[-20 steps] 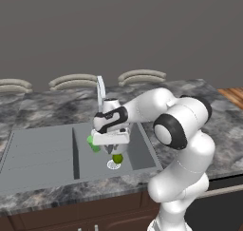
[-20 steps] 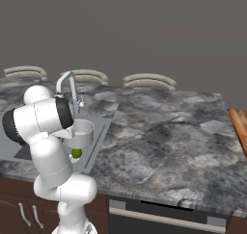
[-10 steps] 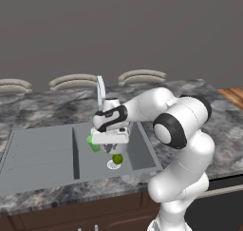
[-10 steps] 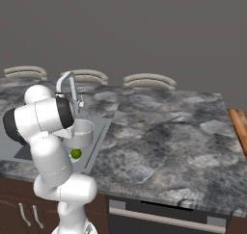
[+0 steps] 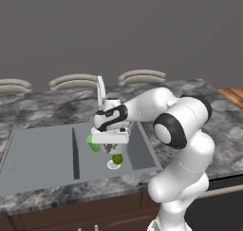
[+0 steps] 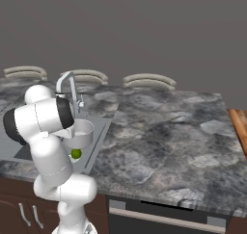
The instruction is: Pick the cup and saucepan and place them in the sink. Then turn on the water.
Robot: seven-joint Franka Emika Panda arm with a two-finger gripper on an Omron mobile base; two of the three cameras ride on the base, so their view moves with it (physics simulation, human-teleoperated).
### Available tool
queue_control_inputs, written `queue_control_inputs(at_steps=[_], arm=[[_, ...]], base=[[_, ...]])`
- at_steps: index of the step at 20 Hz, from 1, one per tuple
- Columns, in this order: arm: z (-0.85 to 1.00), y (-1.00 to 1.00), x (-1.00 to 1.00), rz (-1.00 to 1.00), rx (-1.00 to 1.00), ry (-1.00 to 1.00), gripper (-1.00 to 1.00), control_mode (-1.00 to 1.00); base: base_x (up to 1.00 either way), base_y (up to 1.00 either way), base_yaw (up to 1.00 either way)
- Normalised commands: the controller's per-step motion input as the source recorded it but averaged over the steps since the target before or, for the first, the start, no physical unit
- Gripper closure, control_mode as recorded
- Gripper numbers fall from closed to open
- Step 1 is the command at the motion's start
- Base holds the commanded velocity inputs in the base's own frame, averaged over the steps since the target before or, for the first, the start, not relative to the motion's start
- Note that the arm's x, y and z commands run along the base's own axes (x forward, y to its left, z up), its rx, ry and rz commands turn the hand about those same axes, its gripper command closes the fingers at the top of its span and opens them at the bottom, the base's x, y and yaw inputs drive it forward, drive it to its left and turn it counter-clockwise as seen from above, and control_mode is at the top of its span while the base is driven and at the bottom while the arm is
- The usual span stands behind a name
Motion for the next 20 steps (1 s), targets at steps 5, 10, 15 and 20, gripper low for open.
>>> queue_control_inputs(at_steps=[5,10,15,20], arm=[[0.0,0.0,0.0,0.0,0.0,0.0,-1.0,-1.0],[0.0,0.0,0.0,0.0,0.0,0.0,-1.0,-1.0],[0.0,0.0,0.03,0.0,0.0,0.0,-1.0,-1.0],[0.0,-0.06,0.05,0.0,0.0,0.0,-1.0,-1.0]], base=[[0.0,0.0,0.0],[0.0,0.0,0.0],[0.0,0.0,0.0],[0.0,0.0,0.0]])
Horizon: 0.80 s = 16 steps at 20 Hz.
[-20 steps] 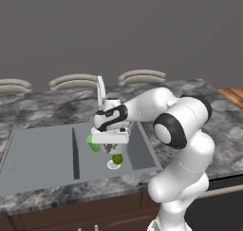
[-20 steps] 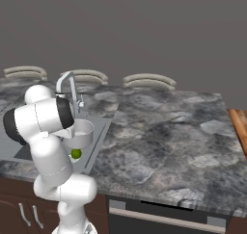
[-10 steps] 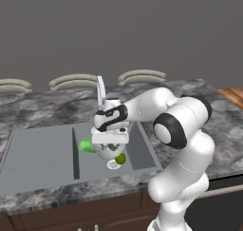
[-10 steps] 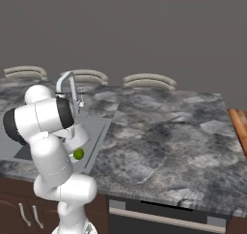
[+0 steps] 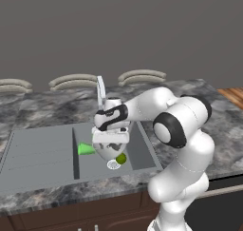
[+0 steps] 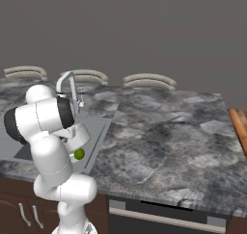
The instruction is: Pick the cup and saucepan and place them in the sink. Then turn on the water.
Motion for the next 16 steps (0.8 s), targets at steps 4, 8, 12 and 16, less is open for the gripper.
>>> queue_control_inputs(at_steps=[4,8,12,16], arm=[[0.05,-0.1,0.01,0.0,0.0,0.0,-1.0,-1.0],[0.2,-0.09,0.0,0.0,0.0,0.0,-1.0,-1.0],[0.22,-0.07,0.0,0.0,0.0,0.0,-1.0,-1.0],[0.3,-0.06,0.0,0.0,0.0,0.0,-1.0,-1.0]], base=[[0.0,0.0,0.0],[0.0,0.0,0.0],[0.0,0.0,0.0],[0.0,0.0,0.0]])
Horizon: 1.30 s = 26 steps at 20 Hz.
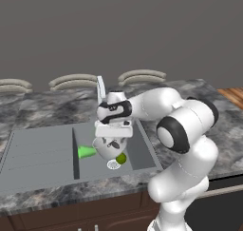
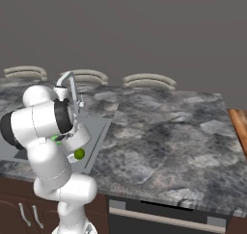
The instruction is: Pick the cup and saucepan and place them in the sink. Then turn on the water.
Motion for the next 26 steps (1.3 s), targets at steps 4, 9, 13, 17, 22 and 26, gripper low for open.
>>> queue_control_inputs(at_steps=[4,9,13,17,22,26], arm=[[0.37,-0.06,0.0,0.0,0.0,-0.01,-1.0,-1.0],[0.34,-0.18,0.0,0.0,0.0,-0.05,-1.0,-1.0],[0.12,-0.35,0.0,0.02,0.0,-0.13,-1.0,-1.0],[0.06,-0.35,0.0,0.04,0.0,-0.19,-1.0,-1.0],[0.07,-0.16,0.0,0.04,0.01,-0.21,-1.0,-1.0],[0.17,-0.03,0.0,0.05,0.01,-0.23,-1.0,-1.0]], base=[[0.0,0.0,0.0],[0.0,0.0,0.0],[0.0,0.0,0.0],[0.0,0.0,0.0],[0.0,0.0,0.0],[0.0,0.0,0.0]])
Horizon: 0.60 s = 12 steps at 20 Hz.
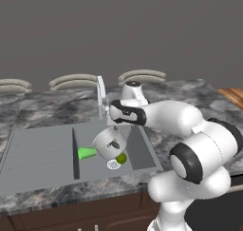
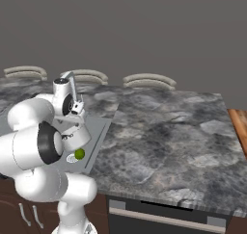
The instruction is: Pick the cup and saucepan and place them in the sink. Then turn on the water.
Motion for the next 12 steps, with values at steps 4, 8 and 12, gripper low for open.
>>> queue_control_inputs(at_steps=[4,8,12], arm=[[0.19,-0.01,0.0,0.05,0.02,-0.23,-1.0,-1.0],[0.2,-0.04,0.01,0.06,0.03,-0.2,-1.0,-1.0],[0.21,-0.1,0.02,0.06,0.06,-0.17,-1.0,-1.0]], base=[[0.0,0.0,0.0],[0.0,0.0,0.0],[0.0,0.0,0.0]])
